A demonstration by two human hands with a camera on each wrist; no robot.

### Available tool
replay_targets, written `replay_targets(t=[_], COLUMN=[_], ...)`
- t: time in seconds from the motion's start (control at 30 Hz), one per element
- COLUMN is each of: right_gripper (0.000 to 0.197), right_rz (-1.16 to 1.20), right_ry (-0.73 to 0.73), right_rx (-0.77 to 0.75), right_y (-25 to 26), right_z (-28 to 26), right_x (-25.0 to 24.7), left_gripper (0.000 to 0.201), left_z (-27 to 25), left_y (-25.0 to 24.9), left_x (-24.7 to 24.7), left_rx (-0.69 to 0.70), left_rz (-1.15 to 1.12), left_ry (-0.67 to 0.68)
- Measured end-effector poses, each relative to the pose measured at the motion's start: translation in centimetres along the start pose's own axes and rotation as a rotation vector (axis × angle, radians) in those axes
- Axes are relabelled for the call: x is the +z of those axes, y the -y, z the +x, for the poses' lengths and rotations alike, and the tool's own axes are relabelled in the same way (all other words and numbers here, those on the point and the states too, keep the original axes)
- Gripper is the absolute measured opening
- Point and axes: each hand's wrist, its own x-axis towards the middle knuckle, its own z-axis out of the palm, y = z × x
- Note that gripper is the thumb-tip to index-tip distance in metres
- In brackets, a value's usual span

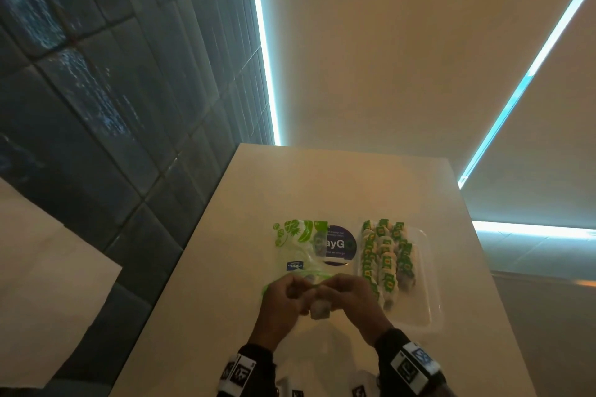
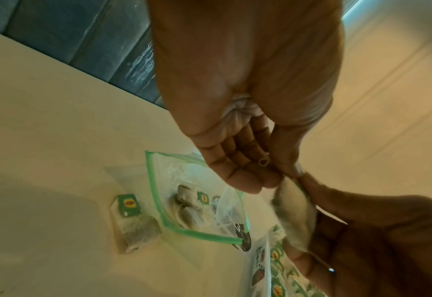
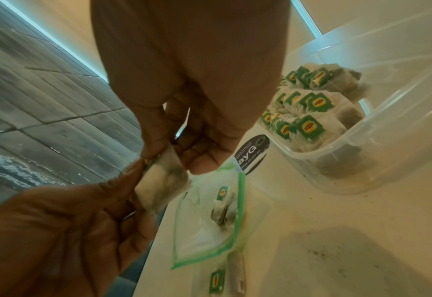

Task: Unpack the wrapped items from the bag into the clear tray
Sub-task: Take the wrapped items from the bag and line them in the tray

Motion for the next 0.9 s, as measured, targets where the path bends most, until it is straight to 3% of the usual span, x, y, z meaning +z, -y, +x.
replay_targets(t=[0.17,0.3,0.37,0.47,0.57,0.87,0.9], right_gripper=[0.006,0.006,0.006,0.005,0.005,0.012,0.011], right_rz=[0.053,0.111,0.095,0.039,0.018,-0.038,-0.037], right_ry=[-0.163,-0.203,-0.191,-0.164,-0.139,-0.053,-0.053], right_rx=[-0.056,-0.053,-0.055,-0.05,-0.032,0.132,0.135], right_y=[0.7,1.0,0.8,0.3,0.1,-0.8,-0.8], right_z=[0.8,1.0,0.8,0.4,0.1,-0.4,-0.4], right_x=[-1.3,-2.6,-2.6,-2.3,-2.4,-2.7,-2.7], left_gripper=[0.011,0.014,0.018,0.034,0.035,0.03,0.039], left_z=[0.3,0.6,0.6,0.4,0.8,1.1,1.0], left_y=[1.1,4.3,6.0,7.9,9.3,9.6,9.6], left_x=[-1.3,-2.2,-1.6,-0.3,0.4,0.9,0.8], left_rx=[0.028,-0.013,-0.087,-0.204,-0.263,-0.212,-0.222], left_rz=[0.162,0.539,0.697,0.672,0.661,0.699,0.7], left_ry=[-0.01,-0.224,-0.249,-0.259,-0.294,-0.322,-0.313])
